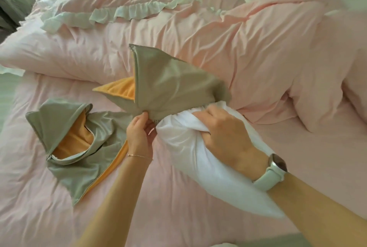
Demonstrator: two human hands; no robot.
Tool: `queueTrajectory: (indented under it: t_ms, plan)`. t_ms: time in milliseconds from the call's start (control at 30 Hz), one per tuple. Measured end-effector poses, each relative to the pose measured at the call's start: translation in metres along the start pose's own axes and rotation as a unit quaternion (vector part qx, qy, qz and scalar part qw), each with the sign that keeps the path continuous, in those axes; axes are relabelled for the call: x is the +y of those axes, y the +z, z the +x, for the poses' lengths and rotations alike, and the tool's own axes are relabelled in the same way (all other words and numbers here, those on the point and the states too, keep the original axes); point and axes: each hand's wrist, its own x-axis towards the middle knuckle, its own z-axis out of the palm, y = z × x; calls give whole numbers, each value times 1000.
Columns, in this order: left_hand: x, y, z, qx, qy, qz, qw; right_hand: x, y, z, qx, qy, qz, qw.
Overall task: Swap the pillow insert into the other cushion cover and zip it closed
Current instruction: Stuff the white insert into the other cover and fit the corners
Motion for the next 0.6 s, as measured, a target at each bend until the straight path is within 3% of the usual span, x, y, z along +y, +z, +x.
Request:
queueTrajectory:
  t_ms: [67, 100, 200, 300, 400, 500, 533, 600]
  plan:
    - [-17, -14, 8, 64, -51, 15, 997, -8, 26, -1, -7, -21, -38, 999]
    - [-30, -24, 14, 95, -84, 34, 991, -10, 44, -2, -51, -26, -45, 997]
    - [-75, -64, 26, 169, -179, 109, 963, -6, 102, -19, -310, 1, -15, 951]
    - [-115, -92, 17, 171, -160, 267, 935, 11, 151, -55, -418, 0, -12, 908]
    - [-125, -86, -4, 60, 93, 413, 904, 21, 172, -81, -389, -52, -24, 920]
    - [-140, -86, 7, -97, 308, 546, 773, 29, 181, -90, -254, -42, 29, 966]
    - [-148, -90, 17, -109, 348, 583, 726, 32, 182, -92, -212, -39, 42, 975]
    - [-160, -94, 37, -101, 374, 633, 670, 39, 184, -96, -143, -46, 29, 988]
